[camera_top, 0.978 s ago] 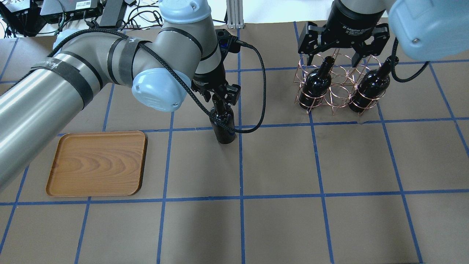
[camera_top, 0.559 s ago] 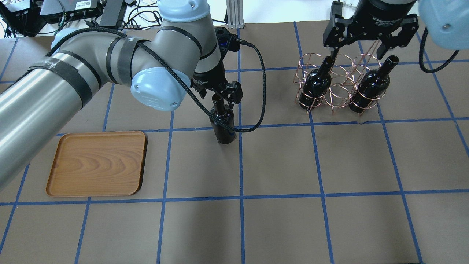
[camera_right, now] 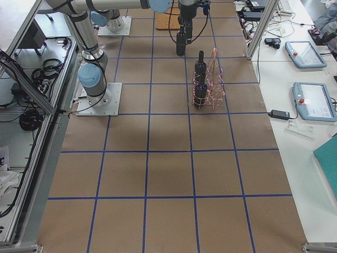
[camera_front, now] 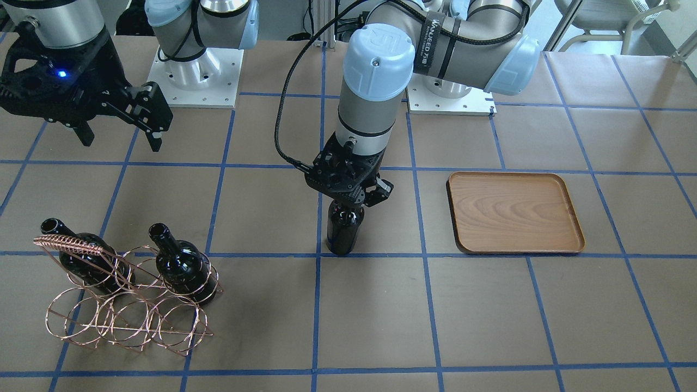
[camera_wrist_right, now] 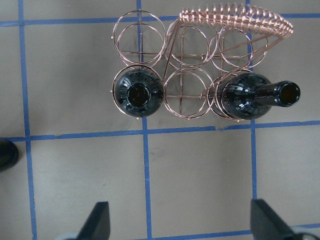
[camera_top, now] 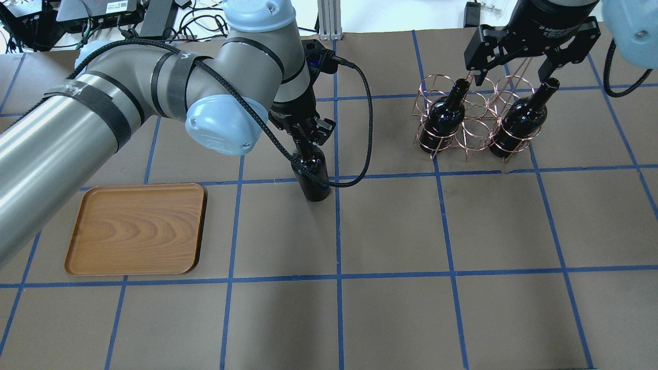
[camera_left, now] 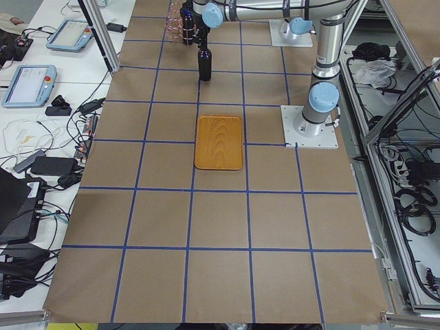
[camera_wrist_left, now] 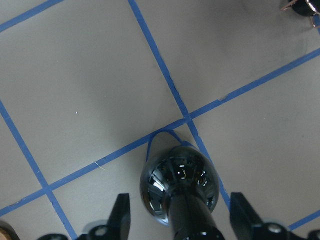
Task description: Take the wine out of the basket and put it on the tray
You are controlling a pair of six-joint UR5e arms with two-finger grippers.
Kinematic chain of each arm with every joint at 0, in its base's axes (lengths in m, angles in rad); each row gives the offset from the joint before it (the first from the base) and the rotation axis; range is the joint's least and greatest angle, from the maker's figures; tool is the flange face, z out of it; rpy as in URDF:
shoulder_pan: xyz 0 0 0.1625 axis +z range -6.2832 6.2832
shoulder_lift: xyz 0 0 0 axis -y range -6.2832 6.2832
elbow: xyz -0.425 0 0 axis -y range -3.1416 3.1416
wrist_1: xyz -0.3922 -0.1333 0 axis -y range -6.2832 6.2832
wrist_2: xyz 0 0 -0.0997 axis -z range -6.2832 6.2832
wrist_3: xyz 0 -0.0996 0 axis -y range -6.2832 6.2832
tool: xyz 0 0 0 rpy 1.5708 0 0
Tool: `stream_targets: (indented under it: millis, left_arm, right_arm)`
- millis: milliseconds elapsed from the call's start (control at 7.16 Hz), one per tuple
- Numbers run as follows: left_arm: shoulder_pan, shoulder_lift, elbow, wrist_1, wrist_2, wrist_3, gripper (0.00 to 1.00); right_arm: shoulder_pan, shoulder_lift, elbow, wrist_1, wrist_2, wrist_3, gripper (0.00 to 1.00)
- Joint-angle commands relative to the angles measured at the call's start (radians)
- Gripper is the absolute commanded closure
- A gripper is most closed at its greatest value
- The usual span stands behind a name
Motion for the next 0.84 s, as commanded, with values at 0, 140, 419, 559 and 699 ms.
stream_targets:
  millis: [0,140,419,559,699]
  left_arm:
    - [0.0,0.0,0.0,-0.001,0.003,0.009,1.0]
    - [0.0,0.0,0.0,-0.001,0.002,0.009,1.0]
    - [0.0,-0.002,0.0,-0.002,0.003,0.009,1.0]
    - [0.0,0.0,0.0,-0.004,0.002,0.009,1.0]
    - [0.0,-0.003,0.0,-0.01,0.002,0.009,0.92]
  right_arm:
    - [-0.002,0.0,0.006,0.014,0.067,0.017,0.0]
    - [-0.002,0.0,0.006,0.014,0.069,0.076,0.0]
    - [0.004,-0.002,0.006,0.014,0.058,0.12,0.0]
    - [0.007,-0.002,0.004,0.012,0.063,0.121,0.0]
    - [0.007,0.0,0.004,0.009,0.054,0.121,0.0]
